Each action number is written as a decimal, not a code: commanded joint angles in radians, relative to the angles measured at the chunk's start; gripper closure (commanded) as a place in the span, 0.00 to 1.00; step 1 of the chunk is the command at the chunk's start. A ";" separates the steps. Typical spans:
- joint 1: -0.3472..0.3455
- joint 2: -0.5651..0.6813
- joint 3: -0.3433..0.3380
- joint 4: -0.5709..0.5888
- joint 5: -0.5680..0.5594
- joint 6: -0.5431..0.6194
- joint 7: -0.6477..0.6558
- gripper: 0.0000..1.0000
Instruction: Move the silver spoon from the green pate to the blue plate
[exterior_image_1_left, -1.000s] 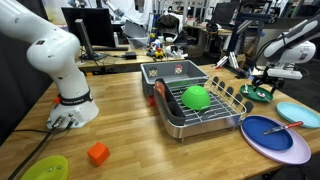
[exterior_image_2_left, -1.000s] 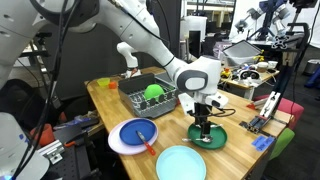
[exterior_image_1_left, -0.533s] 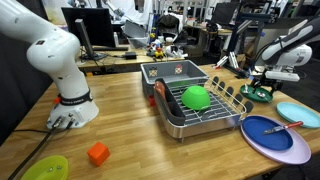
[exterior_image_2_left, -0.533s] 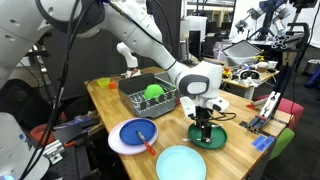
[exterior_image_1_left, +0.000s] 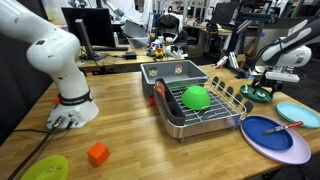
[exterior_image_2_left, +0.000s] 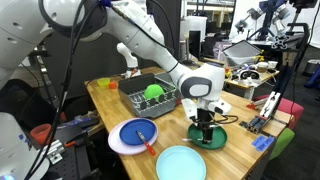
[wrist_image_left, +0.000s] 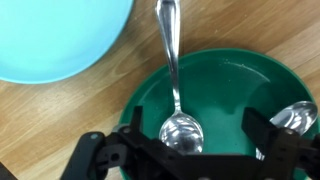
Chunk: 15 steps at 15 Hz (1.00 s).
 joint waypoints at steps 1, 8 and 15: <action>-0.021 0.014 0.017 0.036 0.011 -0.040 -0.003 0.00; -0.011 0.020 0.007 0.052 -0.011 -0.065 -0.009 0.00; 0.008 0.041 0.004 0.067 -0.039 -0.094 -0.009 0.00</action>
